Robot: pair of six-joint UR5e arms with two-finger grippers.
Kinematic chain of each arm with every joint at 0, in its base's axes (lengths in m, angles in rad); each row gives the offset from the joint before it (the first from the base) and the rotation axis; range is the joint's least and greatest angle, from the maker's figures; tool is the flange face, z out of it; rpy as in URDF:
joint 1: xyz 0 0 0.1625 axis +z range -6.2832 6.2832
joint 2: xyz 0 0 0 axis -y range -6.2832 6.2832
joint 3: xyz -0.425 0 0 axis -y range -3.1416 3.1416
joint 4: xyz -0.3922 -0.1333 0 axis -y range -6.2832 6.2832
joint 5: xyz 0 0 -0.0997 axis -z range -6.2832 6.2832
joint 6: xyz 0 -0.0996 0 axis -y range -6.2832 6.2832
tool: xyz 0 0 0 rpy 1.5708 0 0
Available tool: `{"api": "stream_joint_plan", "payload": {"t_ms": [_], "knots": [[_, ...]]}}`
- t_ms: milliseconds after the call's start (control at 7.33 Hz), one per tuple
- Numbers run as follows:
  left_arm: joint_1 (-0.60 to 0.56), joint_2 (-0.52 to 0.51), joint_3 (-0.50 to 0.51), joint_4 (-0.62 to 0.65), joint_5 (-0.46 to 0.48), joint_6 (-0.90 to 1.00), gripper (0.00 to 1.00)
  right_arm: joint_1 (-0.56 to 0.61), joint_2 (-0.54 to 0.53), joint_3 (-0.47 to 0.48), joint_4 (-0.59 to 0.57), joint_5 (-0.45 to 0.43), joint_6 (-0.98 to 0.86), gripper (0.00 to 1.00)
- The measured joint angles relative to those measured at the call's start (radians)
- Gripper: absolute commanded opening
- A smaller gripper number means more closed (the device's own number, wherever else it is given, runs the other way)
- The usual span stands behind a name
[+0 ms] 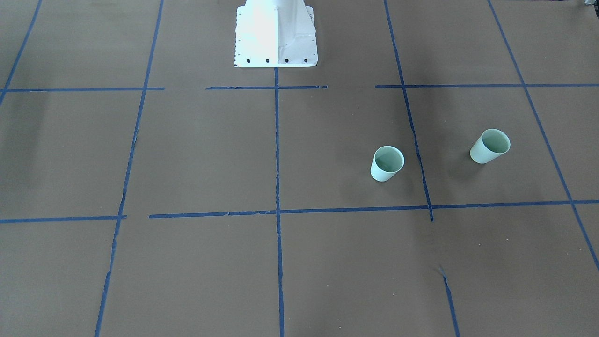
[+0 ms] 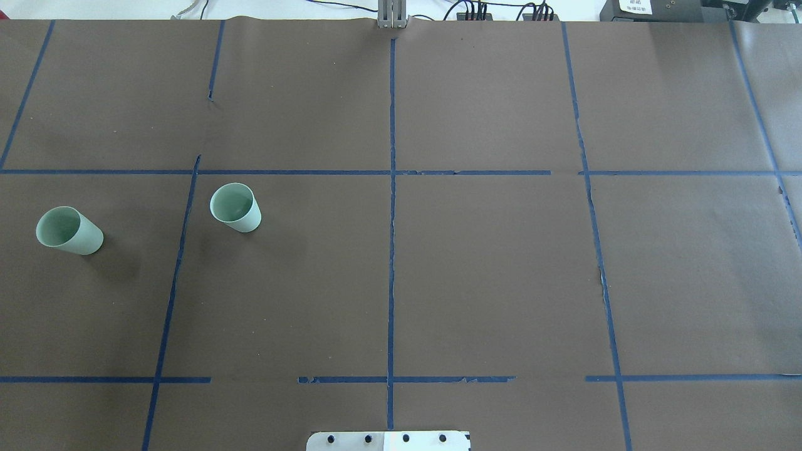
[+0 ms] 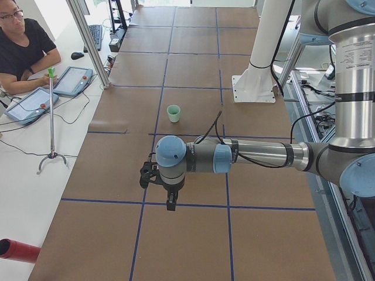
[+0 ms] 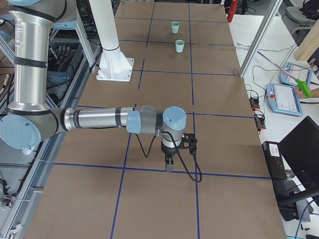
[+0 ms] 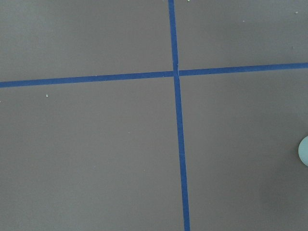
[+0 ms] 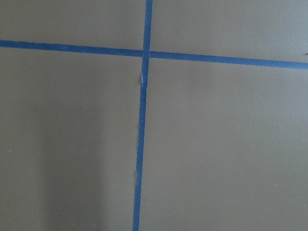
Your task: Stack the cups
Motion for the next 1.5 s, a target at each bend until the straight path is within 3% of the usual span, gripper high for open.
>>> {"api": "stream_joint_plan", "payload": {"t_ms": [682,955,1500], "knots": [[0.002,-0.010,0.006,-0.012,0.004,-0.012,1.00,0.000,0.000,0.000,0.000,0.000,0.000,1.00],[0.028,-0.010,0.015,-0.120,-0.002,-0.058,1.00,0.000,0.000,-0.001,0.001,0.000,0.000,1.00],[0.324,-0.016,0.030,-0.502,0.006,-0.665,1.00,0.000,0.000,-0.001,0.000,0.000,0.000,1.00]]}}
